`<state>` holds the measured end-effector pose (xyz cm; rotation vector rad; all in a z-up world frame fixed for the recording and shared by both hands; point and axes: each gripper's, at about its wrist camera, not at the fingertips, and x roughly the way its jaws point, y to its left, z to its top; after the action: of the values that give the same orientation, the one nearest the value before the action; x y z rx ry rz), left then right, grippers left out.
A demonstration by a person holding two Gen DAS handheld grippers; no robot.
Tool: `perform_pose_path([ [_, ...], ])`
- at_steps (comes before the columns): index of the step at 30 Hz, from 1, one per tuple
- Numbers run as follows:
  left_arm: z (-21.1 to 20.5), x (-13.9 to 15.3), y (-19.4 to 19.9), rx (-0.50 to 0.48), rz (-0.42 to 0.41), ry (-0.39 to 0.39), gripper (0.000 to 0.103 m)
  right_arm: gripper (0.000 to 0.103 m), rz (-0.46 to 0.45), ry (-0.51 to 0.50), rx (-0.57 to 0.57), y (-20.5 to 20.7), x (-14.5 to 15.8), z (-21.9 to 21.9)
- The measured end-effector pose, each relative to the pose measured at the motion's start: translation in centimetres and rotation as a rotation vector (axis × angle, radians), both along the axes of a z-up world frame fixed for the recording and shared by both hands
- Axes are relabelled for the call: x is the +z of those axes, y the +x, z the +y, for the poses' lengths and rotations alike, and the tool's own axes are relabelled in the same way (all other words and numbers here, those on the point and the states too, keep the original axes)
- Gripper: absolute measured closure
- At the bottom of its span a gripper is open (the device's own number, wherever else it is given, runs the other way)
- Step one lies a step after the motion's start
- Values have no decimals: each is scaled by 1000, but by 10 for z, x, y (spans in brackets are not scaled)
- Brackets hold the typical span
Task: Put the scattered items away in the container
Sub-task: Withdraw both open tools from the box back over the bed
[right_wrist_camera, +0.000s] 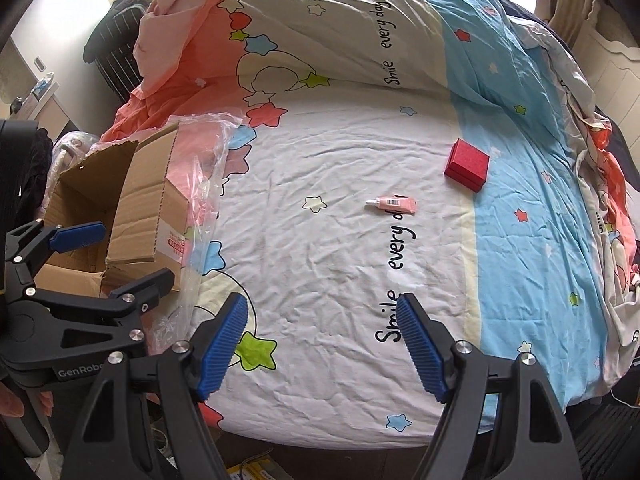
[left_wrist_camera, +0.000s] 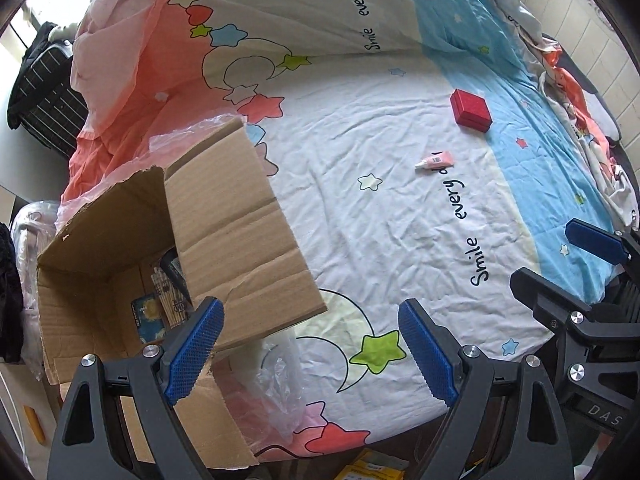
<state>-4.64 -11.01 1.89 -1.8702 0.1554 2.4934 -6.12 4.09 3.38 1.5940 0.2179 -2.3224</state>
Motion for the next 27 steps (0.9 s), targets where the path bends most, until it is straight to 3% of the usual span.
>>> perform_pose_path([
  [27, 128, -20, -38, -180, -26, 0, 12, 30, 5, -12, -182, -40, -1, 117],
])
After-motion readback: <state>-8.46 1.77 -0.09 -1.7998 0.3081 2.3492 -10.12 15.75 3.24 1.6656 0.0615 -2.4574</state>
